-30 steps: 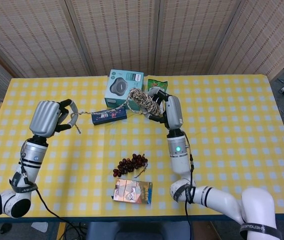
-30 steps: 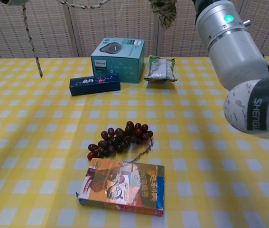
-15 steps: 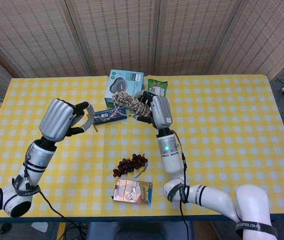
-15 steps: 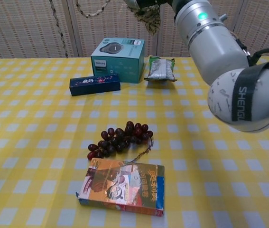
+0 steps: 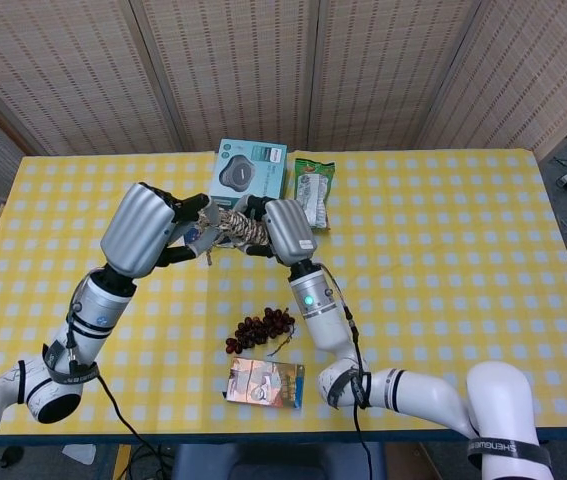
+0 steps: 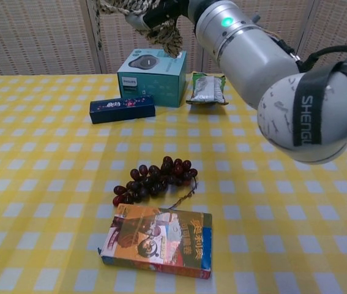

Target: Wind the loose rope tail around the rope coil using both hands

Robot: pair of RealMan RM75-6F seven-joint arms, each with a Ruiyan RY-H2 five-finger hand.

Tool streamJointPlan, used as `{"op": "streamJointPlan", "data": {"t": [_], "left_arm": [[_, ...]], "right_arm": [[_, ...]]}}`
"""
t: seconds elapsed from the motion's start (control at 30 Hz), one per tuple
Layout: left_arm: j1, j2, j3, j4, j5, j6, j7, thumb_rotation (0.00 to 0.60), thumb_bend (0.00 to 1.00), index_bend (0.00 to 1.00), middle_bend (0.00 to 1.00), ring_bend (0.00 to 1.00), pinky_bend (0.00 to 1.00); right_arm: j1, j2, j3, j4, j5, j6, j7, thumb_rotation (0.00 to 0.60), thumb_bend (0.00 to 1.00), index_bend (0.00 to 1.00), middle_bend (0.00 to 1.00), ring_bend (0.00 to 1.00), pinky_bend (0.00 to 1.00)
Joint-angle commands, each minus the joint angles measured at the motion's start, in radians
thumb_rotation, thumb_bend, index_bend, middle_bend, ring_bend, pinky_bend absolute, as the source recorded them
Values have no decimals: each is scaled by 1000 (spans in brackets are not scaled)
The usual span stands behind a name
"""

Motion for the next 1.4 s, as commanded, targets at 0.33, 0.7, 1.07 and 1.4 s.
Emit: {"op": "streamJointPlan", "data": {"t": [0.33,0.7,1.07,1.4], "left_arm": [[-56,-31,-56,-7,-75,-33,-71,600,429,772,1000,1000,1000],[-103,-40,-82,-23,-199,-103,-47,600,429,766,1000,1000,1000],[-90,29,-48,-1,-309,-199,-12,600,429,769,1000,1000,1000],[-74,68,-13,50,-380,-258,-9,600,429,764,1000,1000,1000]], "right_arm": [[13,18,-29,12,-10,-67,36,600,300,858,667,569,629],[34,30,-63,-12,-49,-113,55,600,297,858,666,567,629],[13,105,-151,-27,-168,-183,206,600,276,859,666,564,629],[-35,107,-206,-6,-293,-99,427,600,266,870,678,563,629]]}}
